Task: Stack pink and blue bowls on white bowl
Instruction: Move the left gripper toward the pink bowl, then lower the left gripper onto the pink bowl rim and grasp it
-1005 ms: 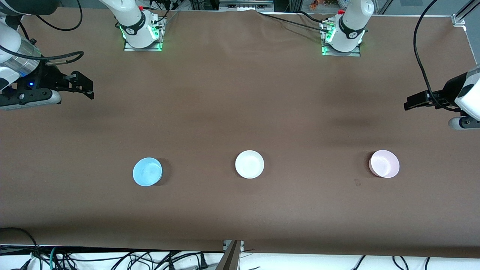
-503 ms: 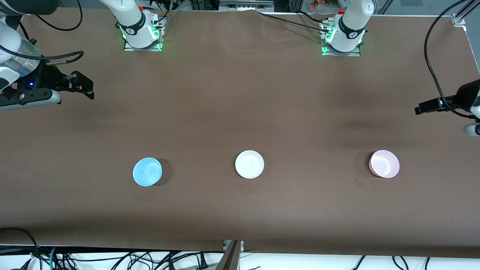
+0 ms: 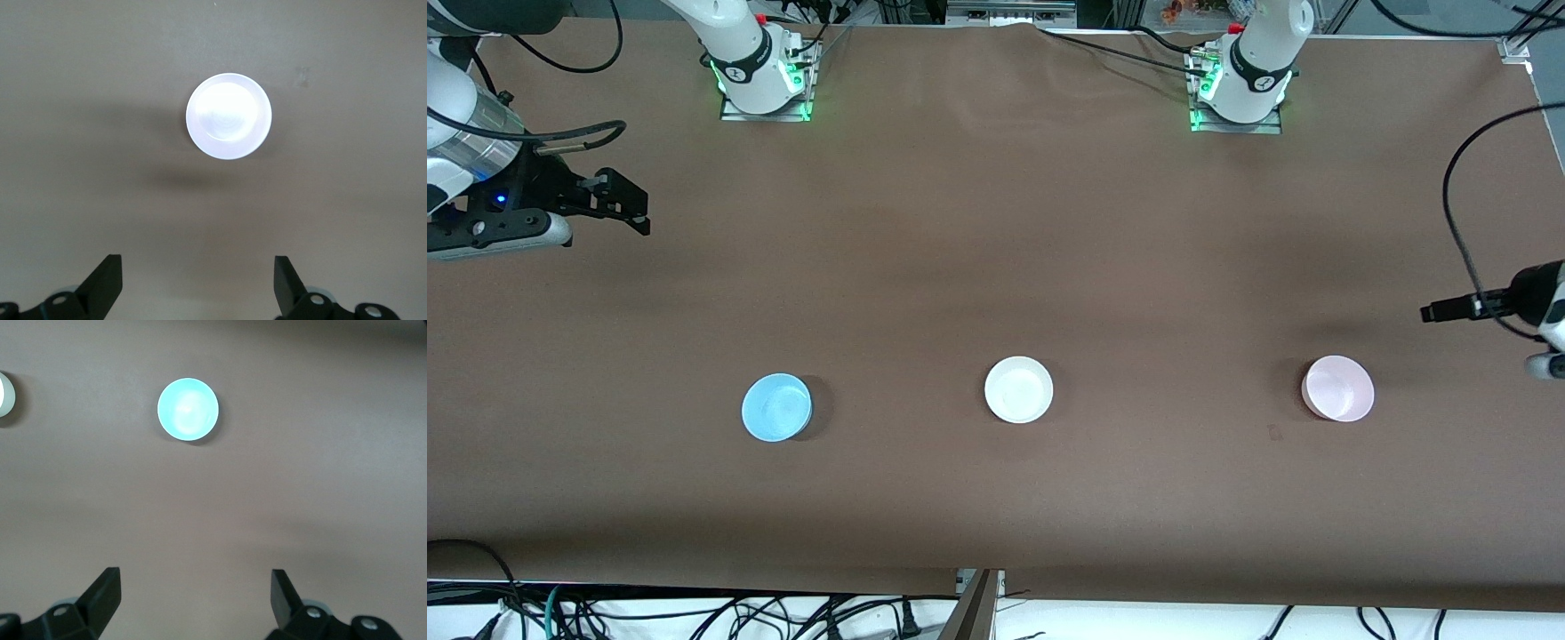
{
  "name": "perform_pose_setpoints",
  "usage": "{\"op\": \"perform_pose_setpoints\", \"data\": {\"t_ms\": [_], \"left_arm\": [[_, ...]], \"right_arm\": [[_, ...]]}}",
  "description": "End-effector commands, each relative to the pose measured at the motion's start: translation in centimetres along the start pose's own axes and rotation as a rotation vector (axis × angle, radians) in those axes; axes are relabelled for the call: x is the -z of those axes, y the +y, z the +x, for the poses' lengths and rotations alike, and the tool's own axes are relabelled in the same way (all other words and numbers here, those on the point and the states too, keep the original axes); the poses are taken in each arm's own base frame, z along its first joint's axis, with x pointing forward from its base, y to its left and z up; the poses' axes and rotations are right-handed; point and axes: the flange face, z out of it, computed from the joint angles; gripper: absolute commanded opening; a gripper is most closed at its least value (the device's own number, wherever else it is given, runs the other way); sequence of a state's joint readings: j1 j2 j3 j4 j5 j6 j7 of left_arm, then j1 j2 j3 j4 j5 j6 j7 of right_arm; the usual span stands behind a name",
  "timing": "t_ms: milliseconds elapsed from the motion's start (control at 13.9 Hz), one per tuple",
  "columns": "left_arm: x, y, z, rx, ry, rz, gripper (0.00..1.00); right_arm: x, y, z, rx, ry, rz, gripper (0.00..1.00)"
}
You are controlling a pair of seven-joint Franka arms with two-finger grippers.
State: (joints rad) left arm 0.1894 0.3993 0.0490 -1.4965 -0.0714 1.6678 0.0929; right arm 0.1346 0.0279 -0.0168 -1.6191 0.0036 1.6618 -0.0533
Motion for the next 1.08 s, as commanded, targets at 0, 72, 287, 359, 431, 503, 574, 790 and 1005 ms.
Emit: {"op": "perform_pose_setpoints", "data": {"t_ms": [0,72,287,359,431,503,574,790,1005], "left_arm": [[-4.3,-2.1,1.8,0.010,0.017,-0.065,1.00],[-6.5,-2.4,2.7,-0.006,0.024,-0.069,1.00],[-10.9,-3.5,5.3,-0.049,0.085,-0.098,1.00],[-12.4,-3.6,6.1,-0.032,0.104,-0.120,1.00],[-13.6,-3.9,6.9,-0.027,0.135,-0.120,1.00],[-14.7,-4.4,7.4,-0.034,0.153,-0.113,1.00],[-15.9,-4.7,7.8,-0.042,0.161,-0.112,1.00],[-17.8,-5.0,8.2,-0.078,0.176,-0.156,0.94],[-18.6,-5.0,8.1,-0.080,0.170,-0.159,0.78]], "right_arm": [[0.8,-0.1,-0.3,0.005,0.011,0.016,0.99],[0.8,-0.1,-0.3,0.005,0.011,0.016,0.99],[0.7,-0.1,-0.3,0.005,0.009,0.016,0.99],[0.7,-0.1,-0.3,0.005,0.009,0.016,0.99],[0.7,-0.1,-0.3,0.005,0.008,0.016,0.99],[0.7,-0.1,-0.3,0.005,0.009,0.016,0.99],[0.7,-0.1,-0.3,0.005,0.009,0.018,0.99],[0.8,-0.1,-0.3,0.005,0.011,0.016,0.99],[0.7,0.0,-0.3,0.004,0.009,0.017,0.99]]}}
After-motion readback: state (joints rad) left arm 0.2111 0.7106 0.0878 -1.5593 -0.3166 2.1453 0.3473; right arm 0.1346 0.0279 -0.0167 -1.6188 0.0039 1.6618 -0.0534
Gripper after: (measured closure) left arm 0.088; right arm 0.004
